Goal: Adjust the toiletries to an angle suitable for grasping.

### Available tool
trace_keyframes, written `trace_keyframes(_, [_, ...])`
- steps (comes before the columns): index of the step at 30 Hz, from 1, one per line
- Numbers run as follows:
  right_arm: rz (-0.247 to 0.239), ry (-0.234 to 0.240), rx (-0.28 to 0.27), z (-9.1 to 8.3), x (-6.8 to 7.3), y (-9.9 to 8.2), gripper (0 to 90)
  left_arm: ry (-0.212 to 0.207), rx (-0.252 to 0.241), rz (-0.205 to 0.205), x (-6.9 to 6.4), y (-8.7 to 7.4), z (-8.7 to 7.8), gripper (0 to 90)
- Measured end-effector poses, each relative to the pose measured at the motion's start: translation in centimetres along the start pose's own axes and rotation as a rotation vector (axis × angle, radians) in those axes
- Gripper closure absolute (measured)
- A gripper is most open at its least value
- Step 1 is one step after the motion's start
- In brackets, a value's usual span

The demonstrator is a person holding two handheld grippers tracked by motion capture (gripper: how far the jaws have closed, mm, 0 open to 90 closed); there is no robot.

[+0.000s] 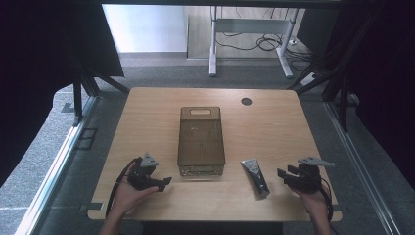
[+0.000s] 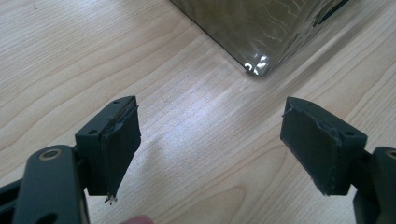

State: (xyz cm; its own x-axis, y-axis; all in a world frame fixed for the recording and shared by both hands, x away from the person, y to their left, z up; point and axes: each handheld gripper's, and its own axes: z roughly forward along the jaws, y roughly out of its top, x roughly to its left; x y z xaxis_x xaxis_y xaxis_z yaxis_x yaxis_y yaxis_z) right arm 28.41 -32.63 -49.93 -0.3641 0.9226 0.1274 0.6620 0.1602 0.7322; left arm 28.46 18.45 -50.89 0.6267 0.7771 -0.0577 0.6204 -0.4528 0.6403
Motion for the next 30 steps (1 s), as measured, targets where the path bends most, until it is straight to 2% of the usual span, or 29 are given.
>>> trace_keyframes(7, [0.001,0.024,0.011,-0.1,0.1,0.1,58.4,-0.041,-0.020,-0.041,0.1,0.2,-0.2,20.4])
trace_keyframes(11, [-0.015,0.042,0.036,-0.2,0.3,0.1,63.6,-0.023,-0.013,-0.037,-0.2,0.2,-0.5,20.5])
trace_keyframes(13, [-0.055,0.059,0.056,-0.3,0.7,-0.1,66.6,-0.029,-0.023,-0.028,-0.7,0.3,-0.8,20.9])
trace_keyframes(15, [-0.069,0.078,0.077,-0.1,1.0,-0.1,70.5,-0.037,-0.023,-0.011,-1.0,0.5,-0.8,20.6])
trace_keyframes(18, [-0.089,0.091,0.113,-0.1,1.4,0.1,75.5,-0.051,-0.029,-0.010,-1.0,0.5,-0.8,20.6])
trace_keyframes(20, [-0.101,0.090,0.135,-0.2,1.6,0.5,77.7,-0.053,-0.028,-0.013,-0.8,0.4,-0.7,20.9])
trace_keyframes(21, [-0.122,0.089,0.153,-0.3,1.7,0.8,78.8,-0.054,-0.029,-0.012,-0.7,0.4,-0.7,21.1])
trace_keyframes(25, [-0.163,0.111,0.207,-0.4,2.3,1.9,86.2,-0.053,-0.041,-0.017,-0.4,0.4,-1.1,21.2])
trace_keyframes(27, [-0.196,0.127,0.240,-0.3,2.9,2.6,89.6,-0.051,-0.045,-0.020,-0.4,0.5,-1.3,21.2])
trace_keyframes(30, [-0.245,0.137,0.288,-0.3,4.1,3.9,89.8,-0.050,-0.049,-0.014,-0.4,0.5,-1.5,21.2])
